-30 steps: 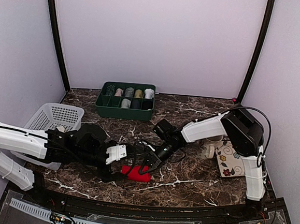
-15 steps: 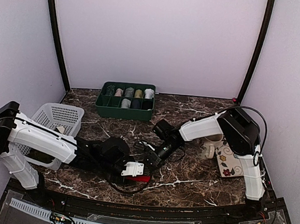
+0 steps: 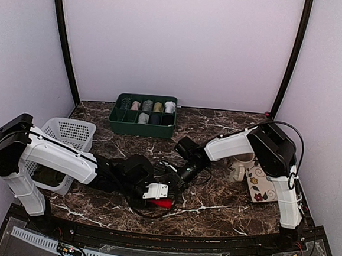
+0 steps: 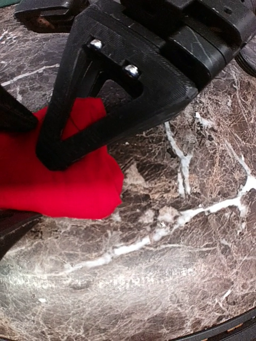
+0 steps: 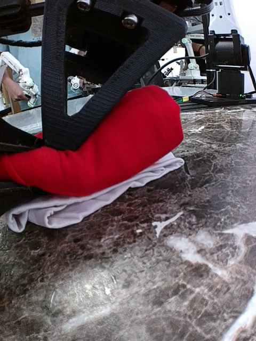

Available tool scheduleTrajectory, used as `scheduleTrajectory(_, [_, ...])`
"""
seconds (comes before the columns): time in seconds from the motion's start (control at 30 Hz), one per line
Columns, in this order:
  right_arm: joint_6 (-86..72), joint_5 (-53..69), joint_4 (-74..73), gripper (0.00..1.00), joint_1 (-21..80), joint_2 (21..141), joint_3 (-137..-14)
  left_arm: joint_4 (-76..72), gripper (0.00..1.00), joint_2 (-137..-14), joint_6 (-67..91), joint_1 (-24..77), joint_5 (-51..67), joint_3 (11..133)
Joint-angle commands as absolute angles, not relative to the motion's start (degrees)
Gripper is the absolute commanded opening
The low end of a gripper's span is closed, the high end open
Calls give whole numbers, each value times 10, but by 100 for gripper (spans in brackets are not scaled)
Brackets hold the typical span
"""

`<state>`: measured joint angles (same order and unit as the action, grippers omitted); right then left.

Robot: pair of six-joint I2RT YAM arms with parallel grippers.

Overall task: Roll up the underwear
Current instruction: Roll the underwear at the center of the board.

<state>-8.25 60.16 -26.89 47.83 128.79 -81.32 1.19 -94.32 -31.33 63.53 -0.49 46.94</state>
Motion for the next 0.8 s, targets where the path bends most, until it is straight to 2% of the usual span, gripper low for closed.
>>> scheduleTrajectory(0.0, [-67,442,-320,13,474,1333,-801,134,49,-979,-300,609,36,473])
scheduleTrajectory(0.2, [-67,438,-329,29,465,1313,-816,176,36,-1001,-300,595,104,494])
scheduleTrajectory(0.3, [-72,428,-334,38,459,1296,-824,185,33,-1003,-304,594,125,494])
scheduleTrajectory(0.43, [-79,405,-339,42,451,1275,-837,194,32,-1008,-308,593,141,497])
scheduleTrajectory(0.5, [-75,400,-344,41,452,1272,-848,196,33,-1014,-307,593,142,499])
scheduleTrajectory(0.57, [-71,403,-347,36,453,1276,-851,197,37,-1020,-305,593,141,503])
scheduleTrajectory(0.77, [-57,391,-348,11,456,1301,-831,208,52,-1032,-305,593,131,518])
